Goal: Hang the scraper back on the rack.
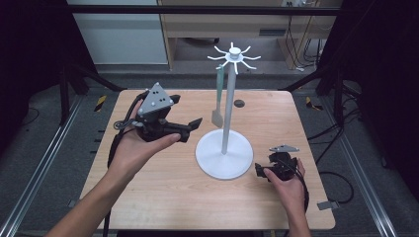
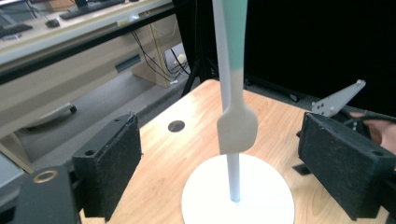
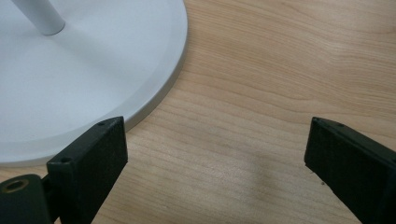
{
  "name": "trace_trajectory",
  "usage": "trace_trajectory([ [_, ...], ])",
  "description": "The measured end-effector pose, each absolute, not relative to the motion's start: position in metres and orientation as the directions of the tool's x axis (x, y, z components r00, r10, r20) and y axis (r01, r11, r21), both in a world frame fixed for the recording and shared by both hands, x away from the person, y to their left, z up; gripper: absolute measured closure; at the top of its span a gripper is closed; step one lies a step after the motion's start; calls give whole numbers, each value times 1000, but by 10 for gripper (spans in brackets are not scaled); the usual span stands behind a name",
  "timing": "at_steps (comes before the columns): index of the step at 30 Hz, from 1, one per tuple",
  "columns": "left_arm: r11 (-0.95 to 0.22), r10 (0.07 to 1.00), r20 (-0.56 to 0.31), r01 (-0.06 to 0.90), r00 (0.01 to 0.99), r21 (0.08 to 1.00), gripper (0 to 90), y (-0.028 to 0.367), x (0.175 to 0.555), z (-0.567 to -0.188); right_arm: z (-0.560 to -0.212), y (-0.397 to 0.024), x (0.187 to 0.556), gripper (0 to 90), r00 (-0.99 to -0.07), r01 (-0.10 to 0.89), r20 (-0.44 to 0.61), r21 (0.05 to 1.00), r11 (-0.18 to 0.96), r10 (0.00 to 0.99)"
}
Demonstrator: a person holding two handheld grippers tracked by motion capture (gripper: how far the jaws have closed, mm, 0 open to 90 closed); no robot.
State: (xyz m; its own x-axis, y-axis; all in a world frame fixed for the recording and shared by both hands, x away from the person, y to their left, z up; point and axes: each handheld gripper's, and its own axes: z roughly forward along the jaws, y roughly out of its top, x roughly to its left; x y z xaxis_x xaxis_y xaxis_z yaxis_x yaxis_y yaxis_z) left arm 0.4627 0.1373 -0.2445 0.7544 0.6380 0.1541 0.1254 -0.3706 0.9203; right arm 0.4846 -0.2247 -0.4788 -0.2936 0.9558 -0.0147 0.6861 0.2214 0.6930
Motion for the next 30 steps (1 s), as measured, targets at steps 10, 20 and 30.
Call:
trace_trajectory([
  [10, -393, 651, 165, 143, 741, 909, 72, 150, 470, -282, -479, -223, 485, 55, -306, 684, -9, 693, 226, 952],
  [20, -396, 661, 134, 192, 738, 898, 66, 166, 475, -315, -479, -223, 485, 54, -307, 684, -9, 693, 227, 952],
  [30, -384, 684, 101, 238, 723, 892, 64, 191, 476, -357, -479, -223, 485, 54, -309, 685, -9, 692, 229, 951],
])
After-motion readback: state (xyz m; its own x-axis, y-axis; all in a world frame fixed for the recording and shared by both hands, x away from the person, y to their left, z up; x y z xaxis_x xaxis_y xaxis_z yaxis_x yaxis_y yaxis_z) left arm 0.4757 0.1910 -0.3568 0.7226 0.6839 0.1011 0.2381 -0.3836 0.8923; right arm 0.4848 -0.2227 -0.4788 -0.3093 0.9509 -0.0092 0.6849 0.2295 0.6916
